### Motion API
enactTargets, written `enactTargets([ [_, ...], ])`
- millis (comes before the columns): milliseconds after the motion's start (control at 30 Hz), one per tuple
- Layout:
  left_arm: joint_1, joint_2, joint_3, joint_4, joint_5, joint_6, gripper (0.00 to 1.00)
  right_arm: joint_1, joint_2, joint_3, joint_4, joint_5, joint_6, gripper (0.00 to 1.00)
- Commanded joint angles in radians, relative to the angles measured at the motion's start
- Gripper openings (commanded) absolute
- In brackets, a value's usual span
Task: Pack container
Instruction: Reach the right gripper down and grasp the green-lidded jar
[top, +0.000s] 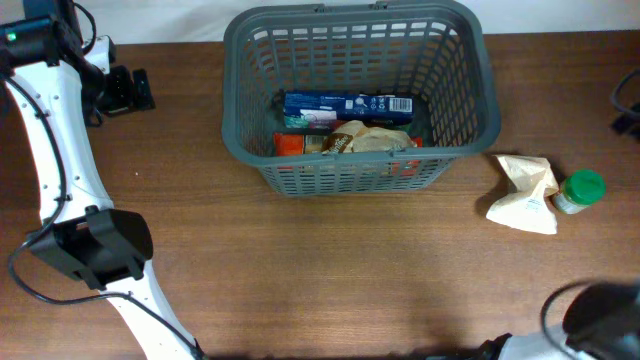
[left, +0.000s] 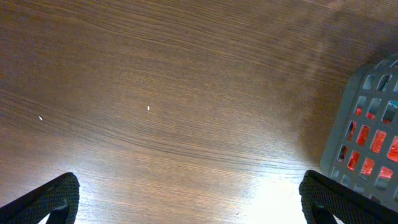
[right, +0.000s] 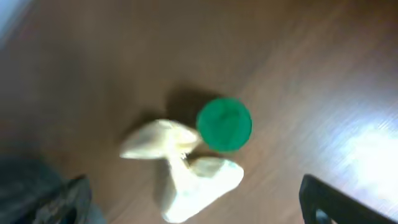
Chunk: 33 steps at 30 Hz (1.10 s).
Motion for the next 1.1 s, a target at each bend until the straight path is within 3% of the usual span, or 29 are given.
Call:
enactTargets([
  [0, 0.002, -0.003, -0.003, -0.001, 0.014, -0.013, 0.99, -0.014, 0.028, -0.169, 0.101, 0.019, 0.049, 0.99],
  [267, 0.002, -0.003, -0.003, -0.001, 0.014, -0.013, 0.99, -0.016, 0.039, -0.252, 0.216, 0.021, 0.049, 0.99],
  [1067, 0.002, -0.003, -0.003, -0.001, 0.014, -0.013, 0.99, -0.016, 0.304, -0.254, 0.256, 0.073, 0.093, 0.99],
])
